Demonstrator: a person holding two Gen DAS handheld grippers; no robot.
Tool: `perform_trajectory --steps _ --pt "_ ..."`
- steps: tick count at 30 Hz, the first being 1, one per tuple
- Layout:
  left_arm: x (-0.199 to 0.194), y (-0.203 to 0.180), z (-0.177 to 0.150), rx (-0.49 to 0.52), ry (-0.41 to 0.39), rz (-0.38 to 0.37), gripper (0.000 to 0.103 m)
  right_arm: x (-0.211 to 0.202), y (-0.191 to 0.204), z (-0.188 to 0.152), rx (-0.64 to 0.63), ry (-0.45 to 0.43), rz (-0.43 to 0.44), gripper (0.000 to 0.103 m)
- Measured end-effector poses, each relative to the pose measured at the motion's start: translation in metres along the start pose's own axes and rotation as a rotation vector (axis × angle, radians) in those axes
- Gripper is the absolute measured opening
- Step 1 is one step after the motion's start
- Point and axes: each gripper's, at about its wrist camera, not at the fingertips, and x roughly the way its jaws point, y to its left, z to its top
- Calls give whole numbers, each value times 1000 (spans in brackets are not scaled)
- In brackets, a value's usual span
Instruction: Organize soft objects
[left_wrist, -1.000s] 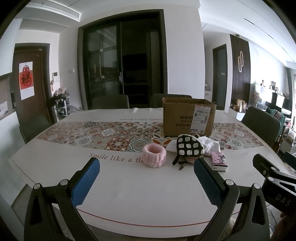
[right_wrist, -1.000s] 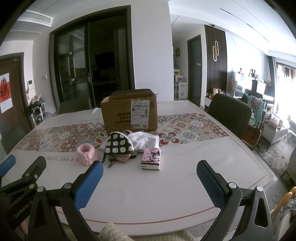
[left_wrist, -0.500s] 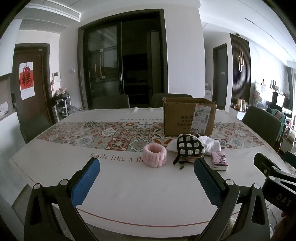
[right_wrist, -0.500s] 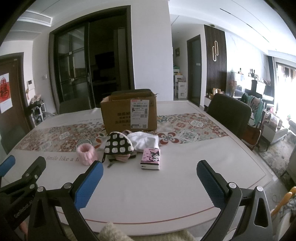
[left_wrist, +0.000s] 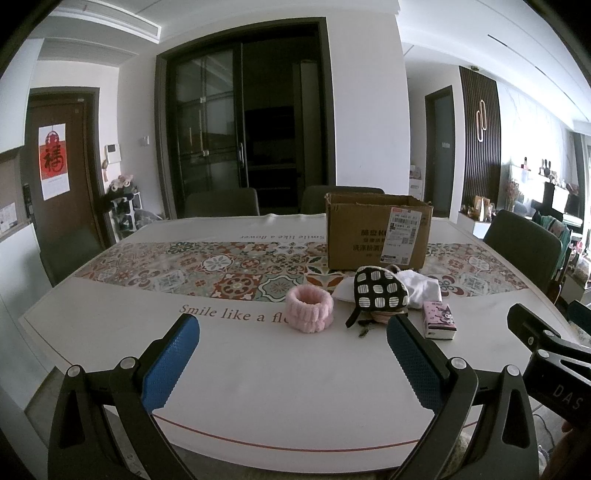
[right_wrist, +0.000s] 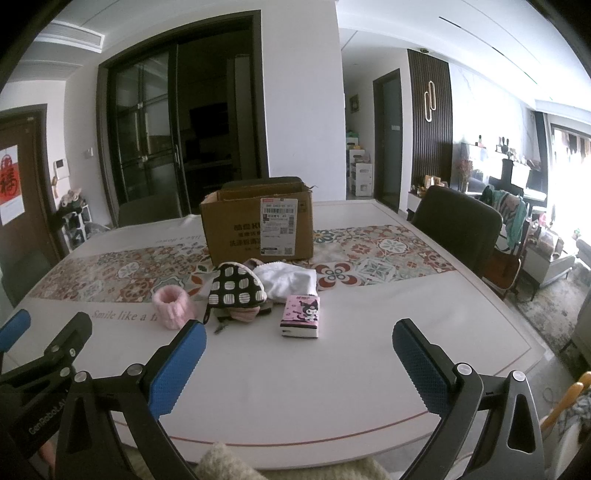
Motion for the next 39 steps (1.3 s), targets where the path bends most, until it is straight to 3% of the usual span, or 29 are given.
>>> perform_trajectory --steps 27,39 --pt "0 -2 -1 3 4 -1 103 1 0 0 0 3 0 102" --pt "26 3 -13 -7 96 -3 103 23 0 -10 6 64 -1 102"
